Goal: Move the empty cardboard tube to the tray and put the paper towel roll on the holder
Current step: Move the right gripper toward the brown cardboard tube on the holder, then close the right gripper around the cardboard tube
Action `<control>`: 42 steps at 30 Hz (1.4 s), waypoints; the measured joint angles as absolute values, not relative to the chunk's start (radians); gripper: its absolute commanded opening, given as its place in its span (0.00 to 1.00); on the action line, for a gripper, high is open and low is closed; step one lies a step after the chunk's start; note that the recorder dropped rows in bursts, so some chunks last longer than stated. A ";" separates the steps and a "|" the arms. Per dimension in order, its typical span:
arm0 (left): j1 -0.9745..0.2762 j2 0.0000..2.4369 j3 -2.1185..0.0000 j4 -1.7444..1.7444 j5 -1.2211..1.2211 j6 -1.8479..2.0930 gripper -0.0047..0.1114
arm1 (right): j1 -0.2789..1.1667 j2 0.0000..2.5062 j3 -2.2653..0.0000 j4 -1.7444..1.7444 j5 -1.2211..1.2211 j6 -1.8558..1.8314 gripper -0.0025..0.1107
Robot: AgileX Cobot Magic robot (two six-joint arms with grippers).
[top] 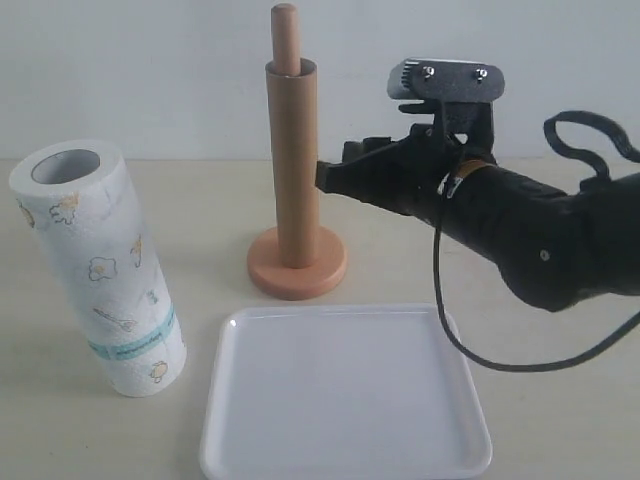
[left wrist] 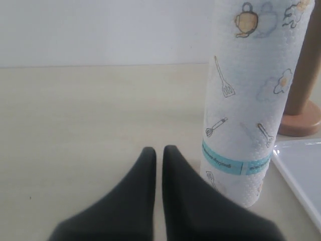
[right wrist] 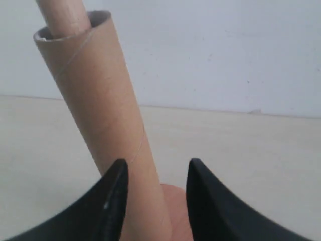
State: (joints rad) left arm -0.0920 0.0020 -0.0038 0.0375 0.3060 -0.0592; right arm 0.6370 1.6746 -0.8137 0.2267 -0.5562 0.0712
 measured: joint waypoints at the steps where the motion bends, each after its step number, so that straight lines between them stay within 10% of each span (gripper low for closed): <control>1: -0.092 0.002 -0.004 0.038 0.306 -0.059 0.08 | 0.637 1.675 -0.801 0.215 -0.587 0.062 0.36; 8: -0.092 0.002 -0.004 0.038 0.306 -0.059 0.08 | 0.635 1.746 -0.784 -0.006 -0.755 0.075 0.73; 42: -0.092 0.002 -0.004 0.038 0.306 -0.059 0.08 | 0.631 2.125 -0.991 -0.034 -1.075 0.036 0.72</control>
